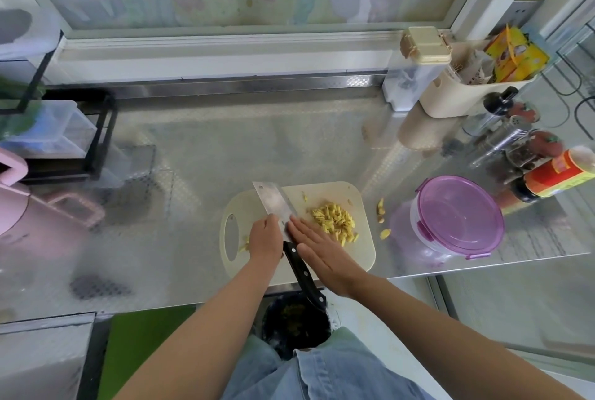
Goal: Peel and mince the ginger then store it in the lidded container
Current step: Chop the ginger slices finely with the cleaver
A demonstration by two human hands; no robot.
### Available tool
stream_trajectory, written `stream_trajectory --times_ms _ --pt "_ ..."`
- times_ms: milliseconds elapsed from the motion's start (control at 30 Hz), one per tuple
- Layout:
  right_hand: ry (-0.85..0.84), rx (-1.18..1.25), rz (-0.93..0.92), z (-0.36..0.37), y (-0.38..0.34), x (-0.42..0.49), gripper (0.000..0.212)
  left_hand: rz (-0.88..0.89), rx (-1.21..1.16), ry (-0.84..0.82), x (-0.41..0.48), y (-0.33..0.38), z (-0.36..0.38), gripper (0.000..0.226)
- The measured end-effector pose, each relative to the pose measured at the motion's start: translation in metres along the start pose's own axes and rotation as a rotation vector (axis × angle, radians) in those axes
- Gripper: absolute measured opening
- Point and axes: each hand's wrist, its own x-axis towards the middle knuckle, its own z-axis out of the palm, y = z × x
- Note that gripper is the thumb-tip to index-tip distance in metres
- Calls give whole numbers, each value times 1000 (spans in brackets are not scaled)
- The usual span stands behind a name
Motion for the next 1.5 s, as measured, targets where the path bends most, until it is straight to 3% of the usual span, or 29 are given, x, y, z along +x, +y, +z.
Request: stream_trajectory --times_ms 100,267,467,600,767,867,1000,1167,1267,1400,1500 --pt "40 5 113 -3 1 5 65 11 20 -8 -1 -1 0 25" --pt "-36 -4 -88 -4 -13 8 61 29 -11 -36 -8 5 2 32" --pt "40 -111 169 -15 4 16 71 76 86 -34 -14 4 5 32" --pt "31 -71 -11 -14 -5 19 65 127 113 -88 -18 11 5 33" --pt "33 -155 196 -18 1 23 56 154 133 -68 -19 7 2 24" --pt "34 -125 80 -16 -3 20 61 154 78 -64 -18 6 1 25" --pt "88 -140 203 -16 7 19 64 165 92 -18 -18 9 -1 29" --pt "-33 -126 -109 -14 -7 8 55 97 66 106 -10 11 -3 35" --pt "33 -115 54 -16 1 4 55 60 44 195 -10 11 -4 37" --pt "-27 -88 -129 -15 -6 -4 52 9 -19 259 -6 9 -8 38" --pt "30 -70 -18 -14 3 -2 62 -25 -39 291 -6 11 -10 37"
